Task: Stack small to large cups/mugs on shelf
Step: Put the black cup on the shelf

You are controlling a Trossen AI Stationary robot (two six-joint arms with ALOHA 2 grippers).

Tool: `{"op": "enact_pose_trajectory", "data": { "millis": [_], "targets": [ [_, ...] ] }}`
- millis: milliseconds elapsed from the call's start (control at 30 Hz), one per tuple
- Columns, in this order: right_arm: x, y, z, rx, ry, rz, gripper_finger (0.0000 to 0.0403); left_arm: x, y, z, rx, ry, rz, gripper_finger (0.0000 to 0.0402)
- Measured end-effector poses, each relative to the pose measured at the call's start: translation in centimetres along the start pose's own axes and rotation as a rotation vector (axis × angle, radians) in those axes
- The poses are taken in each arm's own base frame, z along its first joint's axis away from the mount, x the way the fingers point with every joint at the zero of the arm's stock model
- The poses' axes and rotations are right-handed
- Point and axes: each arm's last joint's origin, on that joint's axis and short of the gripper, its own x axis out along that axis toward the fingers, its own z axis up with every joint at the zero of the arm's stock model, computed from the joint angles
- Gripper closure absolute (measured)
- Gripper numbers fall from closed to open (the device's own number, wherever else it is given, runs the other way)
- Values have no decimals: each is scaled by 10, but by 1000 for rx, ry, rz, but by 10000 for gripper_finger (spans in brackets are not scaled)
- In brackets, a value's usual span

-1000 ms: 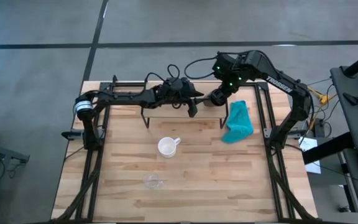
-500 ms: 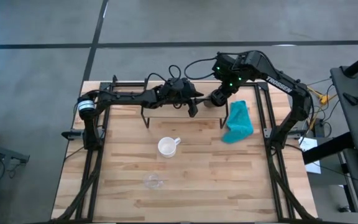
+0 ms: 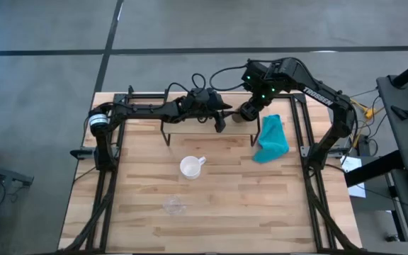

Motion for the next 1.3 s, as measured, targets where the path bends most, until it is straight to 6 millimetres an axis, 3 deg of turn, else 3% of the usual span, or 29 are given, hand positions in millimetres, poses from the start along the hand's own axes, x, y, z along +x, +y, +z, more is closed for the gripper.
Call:
{"op": "enact_pose_trajectory", "data": {
  "millis": [467, 1300],
  "targets": [
    [0, 2, 7, -90, -77, 14, 378, 0, 2, 0, -1, -1, 3, 299],
    [-1, 0, 16, -87, -164, 2, 378, -1, 6, 1, -3, -12, 12, 299]
  ]
}}
